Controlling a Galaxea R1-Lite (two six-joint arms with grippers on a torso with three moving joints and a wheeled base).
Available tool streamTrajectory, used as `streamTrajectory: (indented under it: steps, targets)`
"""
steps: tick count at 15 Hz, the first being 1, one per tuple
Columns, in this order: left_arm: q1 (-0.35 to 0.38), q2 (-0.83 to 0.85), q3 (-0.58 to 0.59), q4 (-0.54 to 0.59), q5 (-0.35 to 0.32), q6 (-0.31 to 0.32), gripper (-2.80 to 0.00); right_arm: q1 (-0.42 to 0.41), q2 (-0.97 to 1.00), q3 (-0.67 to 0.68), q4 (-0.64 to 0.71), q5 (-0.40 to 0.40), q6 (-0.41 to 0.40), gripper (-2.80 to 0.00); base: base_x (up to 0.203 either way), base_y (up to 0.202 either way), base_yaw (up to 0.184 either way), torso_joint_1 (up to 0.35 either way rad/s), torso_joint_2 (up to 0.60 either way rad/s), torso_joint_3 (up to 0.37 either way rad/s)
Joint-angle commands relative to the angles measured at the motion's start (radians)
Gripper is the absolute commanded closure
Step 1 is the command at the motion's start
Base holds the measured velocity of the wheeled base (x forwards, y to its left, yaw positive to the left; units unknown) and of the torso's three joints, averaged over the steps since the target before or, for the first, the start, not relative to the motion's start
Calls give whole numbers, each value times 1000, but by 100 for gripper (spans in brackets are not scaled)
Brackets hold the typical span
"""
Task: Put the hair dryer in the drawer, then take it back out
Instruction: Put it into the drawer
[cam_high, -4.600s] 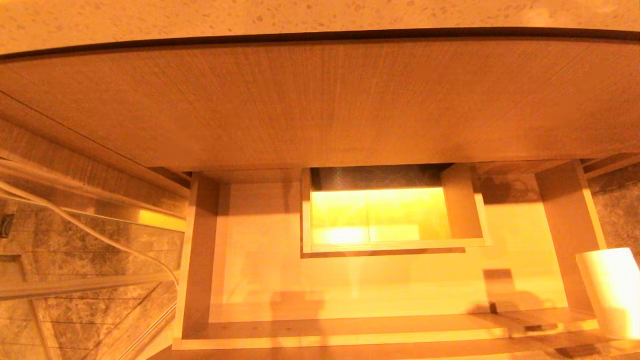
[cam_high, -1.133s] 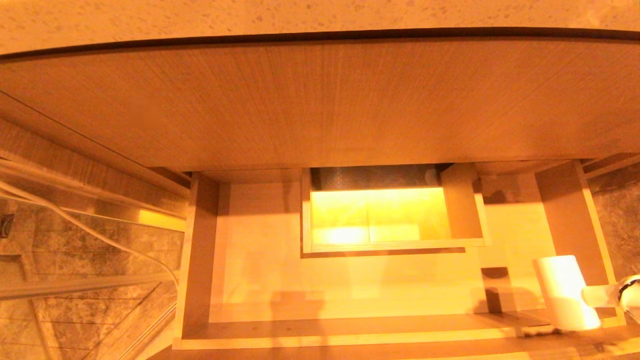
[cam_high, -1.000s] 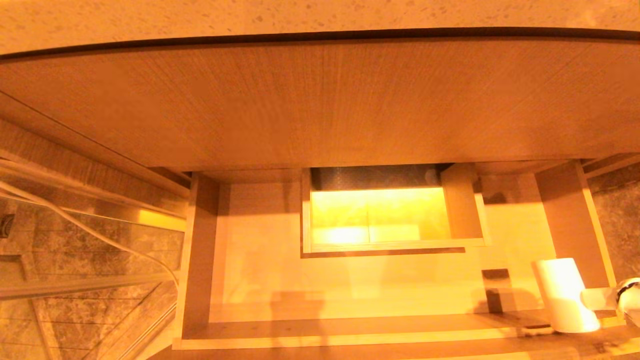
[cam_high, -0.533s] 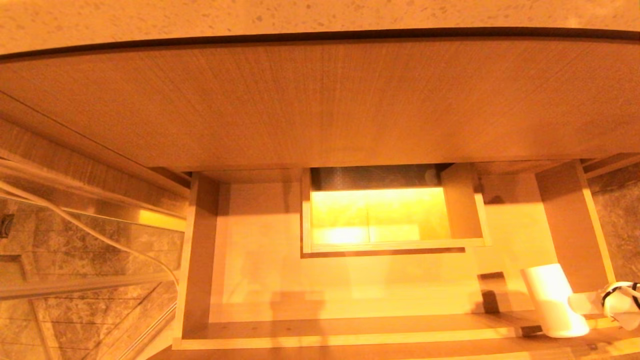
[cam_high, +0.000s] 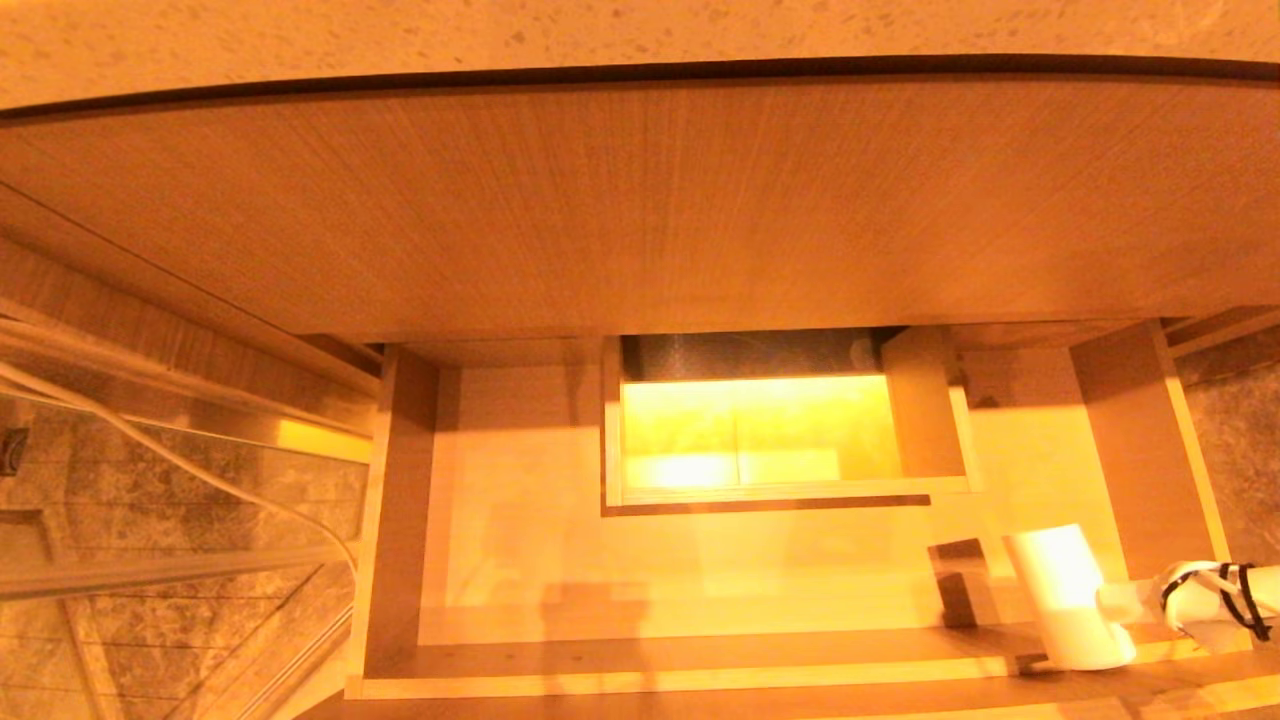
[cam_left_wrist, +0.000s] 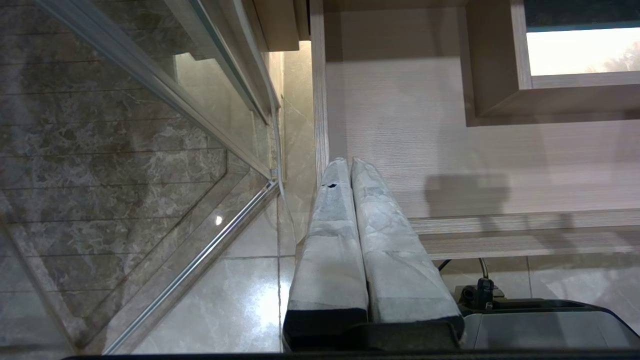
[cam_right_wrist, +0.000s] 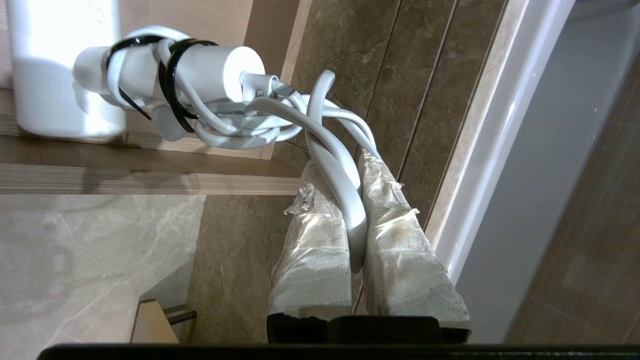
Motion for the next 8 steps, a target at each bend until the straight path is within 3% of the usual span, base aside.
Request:
streamTrajectory:
  steps: [1,8]
  targets:
    - [0,0,0,0,0,0,0,3,-1,3,-3,0,-6,0,0,0,0,0,0,0]
    - [0,0,0,0,0,0,0,14,34,-9,-37,-15,-17,0,0,0,0,0,0,0]
